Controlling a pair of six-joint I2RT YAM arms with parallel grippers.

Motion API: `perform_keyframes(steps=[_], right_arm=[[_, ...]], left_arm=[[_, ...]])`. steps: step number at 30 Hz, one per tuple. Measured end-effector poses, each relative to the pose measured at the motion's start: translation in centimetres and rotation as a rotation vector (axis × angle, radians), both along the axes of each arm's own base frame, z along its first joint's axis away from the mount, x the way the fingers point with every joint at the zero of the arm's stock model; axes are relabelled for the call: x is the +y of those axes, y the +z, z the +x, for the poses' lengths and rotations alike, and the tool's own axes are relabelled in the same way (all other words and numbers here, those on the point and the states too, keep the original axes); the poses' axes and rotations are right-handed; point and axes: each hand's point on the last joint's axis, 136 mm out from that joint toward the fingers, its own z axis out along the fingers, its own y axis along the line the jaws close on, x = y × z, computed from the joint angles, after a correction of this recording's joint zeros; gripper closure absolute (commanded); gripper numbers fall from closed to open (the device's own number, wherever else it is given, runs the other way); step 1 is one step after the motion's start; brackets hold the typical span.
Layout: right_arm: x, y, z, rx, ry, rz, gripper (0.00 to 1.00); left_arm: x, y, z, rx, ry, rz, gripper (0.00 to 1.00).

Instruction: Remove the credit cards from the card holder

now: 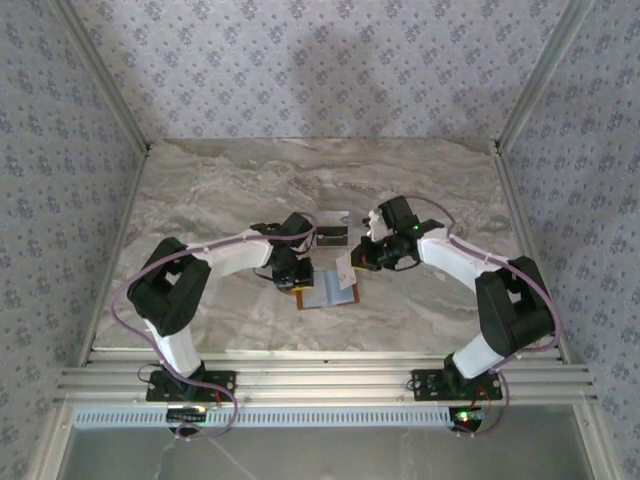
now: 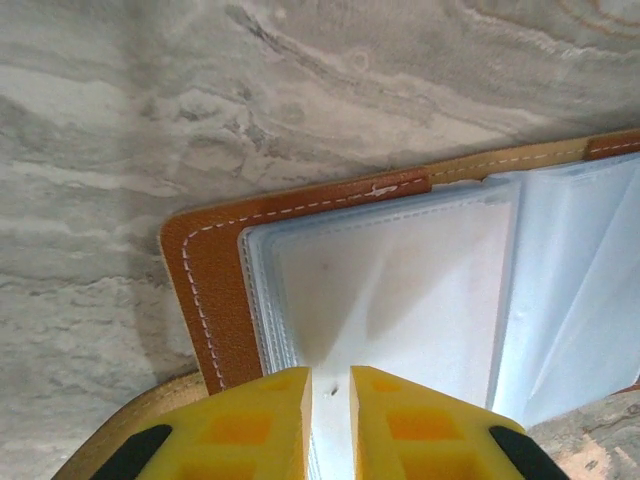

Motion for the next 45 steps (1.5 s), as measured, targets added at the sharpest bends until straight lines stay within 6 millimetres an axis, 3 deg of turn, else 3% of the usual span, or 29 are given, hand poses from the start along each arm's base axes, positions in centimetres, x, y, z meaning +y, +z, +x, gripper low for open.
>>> perform_keyframes(steps=[8, 12, 19, 26, 34, 45], right_arm=[[-0.2, 6.8, 4.0, -0.360, 0.309, -0.138, 1.00], [-0.1, 8.2, 5.2, -0.536, 0.559, -0.223, 1.00], [-0.2, 7.5, 7.6, -0.672, 0.943, -0.353, 1.00], [0.4, 8.4, 10.1, -0.744, 1.163, -0.392, 1.00], [1.1, 8.2, 13.0, -0.770, 1.228, -0.431, 1.00], [2.4, 4.4, 15.6, -0.756, 1.256, -0.491, 1.00]], left_arm=[[0.0, 3.0, 0.8, -0.083, 0.006, -0.033, 0.81], [0.3, 3.4, 0.8, -0.100, 0.012, -0.034, 0.80], [2.9, 1.9, -0.2, -0.070, 0.046, 0.008, 0.81], [5.2, 1.7, -0.8, -0.068, 0.091, 0.014, 0.80], [6.4, 2.6, -0.7, -0.098, 0.124, 0.000, 0.80], [7.2, 2.2, -1.0, -0.090, 0.145, 0.013, 0.80]])
